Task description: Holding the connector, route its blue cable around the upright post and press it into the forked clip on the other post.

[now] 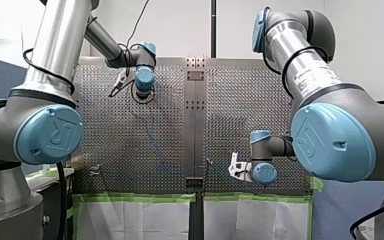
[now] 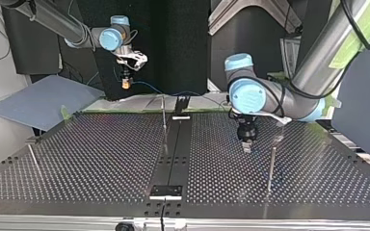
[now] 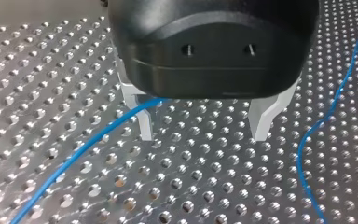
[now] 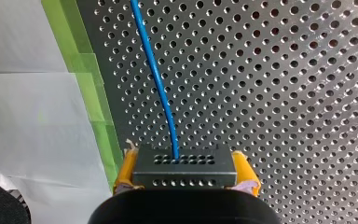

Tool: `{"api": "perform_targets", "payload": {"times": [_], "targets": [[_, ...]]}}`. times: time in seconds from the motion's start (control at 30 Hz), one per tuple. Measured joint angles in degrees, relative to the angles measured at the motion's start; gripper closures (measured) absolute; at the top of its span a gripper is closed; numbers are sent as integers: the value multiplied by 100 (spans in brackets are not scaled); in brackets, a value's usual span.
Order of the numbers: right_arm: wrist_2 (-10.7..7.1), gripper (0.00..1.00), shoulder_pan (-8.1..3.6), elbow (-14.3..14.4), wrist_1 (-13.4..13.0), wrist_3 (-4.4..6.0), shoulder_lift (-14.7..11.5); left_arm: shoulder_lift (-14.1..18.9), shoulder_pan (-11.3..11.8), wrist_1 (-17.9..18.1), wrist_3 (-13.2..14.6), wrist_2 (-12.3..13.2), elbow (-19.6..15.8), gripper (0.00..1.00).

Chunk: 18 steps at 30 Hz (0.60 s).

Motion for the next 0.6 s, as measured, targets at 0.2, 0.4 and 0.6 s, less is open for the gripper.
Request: {"api": "perform_targets", "payload": {"times": [0.2,0.4,0.6], "targets": [[0,100,0,1,-4,1,1,0,-75,41,3,-76,-156,2],[0,100,0,1,-15,11,6,-84,-149,102,46,-212,-225,2],[0,100,14,2,-23,17,6,-322,-193,216,252,-382,-229,2]]}}
